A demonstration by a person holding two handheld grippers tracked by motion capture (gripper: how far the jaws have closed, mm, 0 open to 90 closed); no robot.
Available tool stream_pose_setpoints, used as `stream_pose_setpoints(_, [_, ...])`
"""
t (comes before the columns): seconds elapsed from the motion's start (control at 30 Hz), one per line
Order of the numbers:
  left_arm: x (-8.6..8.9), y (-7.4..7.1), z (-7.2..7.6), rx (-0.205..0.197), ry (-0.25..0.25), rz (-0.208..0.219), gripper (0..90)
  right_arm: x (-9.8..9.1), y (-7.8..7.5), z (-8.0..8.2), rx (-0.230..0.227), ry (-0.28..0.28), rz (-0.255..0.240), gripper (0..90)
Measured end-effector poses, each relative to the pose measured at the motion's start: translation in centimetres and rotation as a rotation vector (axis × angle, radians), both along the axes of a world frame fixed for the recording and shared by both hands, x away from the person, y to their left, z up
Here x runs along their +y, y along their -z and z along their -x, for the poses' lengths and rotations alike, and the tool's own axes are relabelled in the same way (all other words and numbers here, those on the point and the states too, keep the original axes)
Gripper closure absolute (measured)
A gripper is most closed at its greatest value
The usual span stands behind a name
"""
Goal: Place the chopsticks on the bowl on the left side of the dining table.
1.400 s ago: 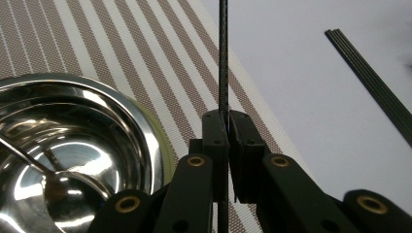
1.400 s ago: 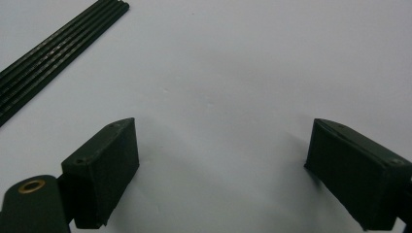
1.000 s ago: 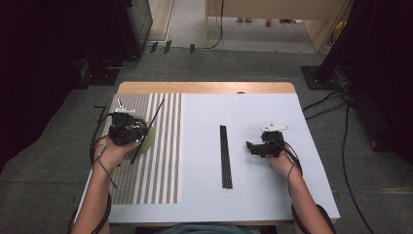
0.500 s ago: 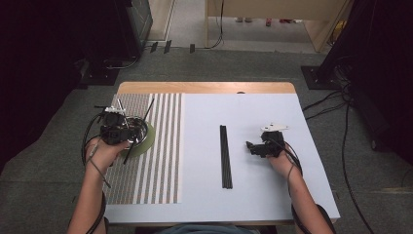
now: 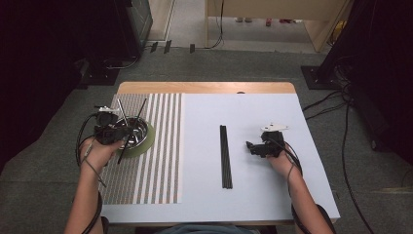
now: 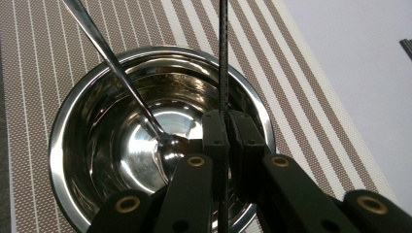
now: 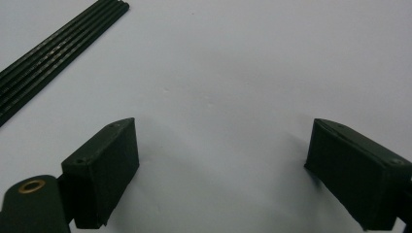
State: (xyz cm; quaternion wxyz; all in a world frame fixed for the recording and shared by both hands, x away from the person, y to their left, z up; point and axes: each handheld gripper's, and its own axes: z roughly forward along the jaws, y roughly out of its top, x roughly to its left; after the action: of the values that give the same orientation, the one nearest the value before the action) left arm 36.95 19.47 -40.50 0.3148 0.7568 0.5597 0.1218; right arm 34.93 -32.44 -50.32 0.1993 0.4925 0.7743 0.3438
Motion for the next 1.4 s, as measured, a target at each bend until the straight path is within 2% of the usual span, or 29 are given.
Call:
stream_pose_setpoints(0.33, [-0.1,0.8,-0.6,0.006,-0.006,-0.035,87.6,0.0,0.0,0.0,0.001,0.000,0.000,11.1])
stream_pose_setpoints(0.73, [0.4,1.7,-1.1,0.016,-0.022,-0.033,87.5,0.0,0.0,0.0,0.001,0.000,0.000,11.1])
stream_pose_setpoints(1.4, [1.8,2.1,-2.2,-0.026,-0.060,-0.032,86.7,0.0,0.0,0.0,0.000,0.000,0.000,11.1])
